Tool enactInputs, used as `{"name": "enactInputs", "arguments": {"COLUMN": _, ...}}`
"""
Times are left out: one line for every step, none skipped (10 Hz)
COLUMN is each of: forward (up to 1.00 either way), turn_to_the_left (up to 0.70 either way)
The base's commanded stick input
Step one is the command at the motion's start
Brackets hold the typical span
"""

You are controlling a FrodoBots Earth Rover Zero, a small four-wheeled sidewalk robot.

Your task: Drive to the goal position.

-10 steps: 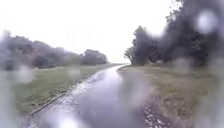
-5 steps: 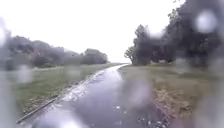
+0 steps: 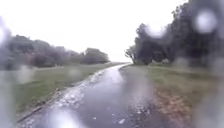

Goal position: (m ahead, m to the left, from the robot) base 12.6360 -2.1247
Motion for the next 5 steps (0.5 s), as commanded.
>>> {"name": "enactInputs", "arguments": {"forward": 0.85, "turn_to_the_left": 0.00}}
{"name": "enactInputs", "arguments": {"forward": 0.85, "turn_to_the_left": 0.00}}
{"name": "enactInputs", "arguments": {"forward": 0.85, "turn_to_the_left": 0.00}}
{"name": "enactInputs", "arguments": {"forward": 0.85, "turn_to_the_left": 0.00}}
{"name": "enactInputs", "arguments": {"forward": 0.85, "turn_to_the_left": 0.00}}
